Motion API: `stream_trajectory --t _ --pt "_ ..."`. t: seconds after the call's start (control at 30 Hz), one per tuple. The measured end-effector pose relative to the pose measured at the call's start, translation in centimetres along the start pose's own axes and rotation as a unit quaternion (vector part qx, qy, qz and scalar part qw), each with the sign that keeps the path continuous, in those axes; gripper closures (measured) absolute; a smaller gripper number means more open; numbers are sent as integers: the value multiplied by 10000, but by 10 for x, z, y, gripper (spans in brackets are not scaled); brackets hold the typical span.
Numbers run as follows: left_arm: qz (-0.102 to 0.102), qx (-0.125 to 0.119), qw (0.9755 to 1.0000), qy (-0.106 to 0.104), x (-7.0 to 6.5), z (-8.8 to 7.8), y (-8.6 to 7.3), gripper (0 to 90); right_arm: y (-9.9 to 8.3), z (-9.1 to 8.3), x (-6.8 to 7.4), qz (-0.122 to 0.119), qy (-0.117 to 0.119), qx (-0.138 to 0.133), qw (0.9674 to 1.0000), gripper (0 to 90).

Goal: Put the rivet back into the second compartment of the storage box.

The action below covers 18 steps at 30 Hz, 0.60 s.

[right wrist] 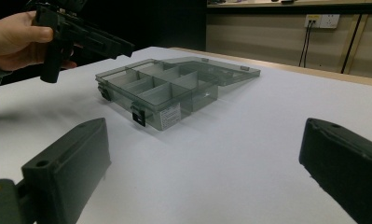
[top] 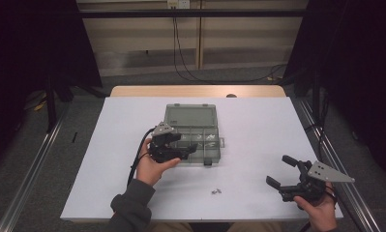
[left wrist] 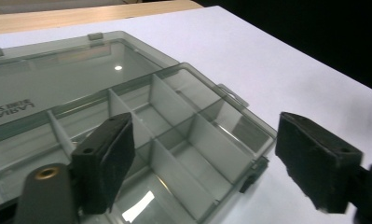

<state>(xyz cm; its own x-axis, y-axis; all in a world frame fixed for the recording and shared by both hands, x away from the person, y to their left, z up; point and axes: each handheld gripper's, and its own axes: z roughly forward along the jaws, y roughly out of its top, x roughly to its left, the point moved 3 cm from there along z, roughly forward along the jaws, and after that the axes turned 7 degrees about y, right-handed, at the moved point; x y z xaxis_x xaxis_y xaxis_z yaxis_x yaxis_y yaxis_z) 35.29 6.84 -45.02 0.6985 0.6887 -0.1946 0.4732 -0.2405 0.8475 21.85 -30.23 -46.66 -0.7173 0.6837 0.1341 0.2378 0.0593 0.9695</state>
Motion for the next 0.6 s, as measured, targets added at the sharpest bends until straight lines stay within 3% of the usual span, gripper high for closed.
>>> stream_trajectory --t 0.07,0.47,0.6 --pt "98 35 9999 -76 -4 -1 -1 181 0 0 0 0 7 -8 10000 14" --pt "181 12 9992 -350 -23 -5 -12 156 0 0 0 -13 15 -3 10000 14" --pt "300 28 9984 -481 -32 -5 -15 137 0 0 1 -30 16 1 10000 14"
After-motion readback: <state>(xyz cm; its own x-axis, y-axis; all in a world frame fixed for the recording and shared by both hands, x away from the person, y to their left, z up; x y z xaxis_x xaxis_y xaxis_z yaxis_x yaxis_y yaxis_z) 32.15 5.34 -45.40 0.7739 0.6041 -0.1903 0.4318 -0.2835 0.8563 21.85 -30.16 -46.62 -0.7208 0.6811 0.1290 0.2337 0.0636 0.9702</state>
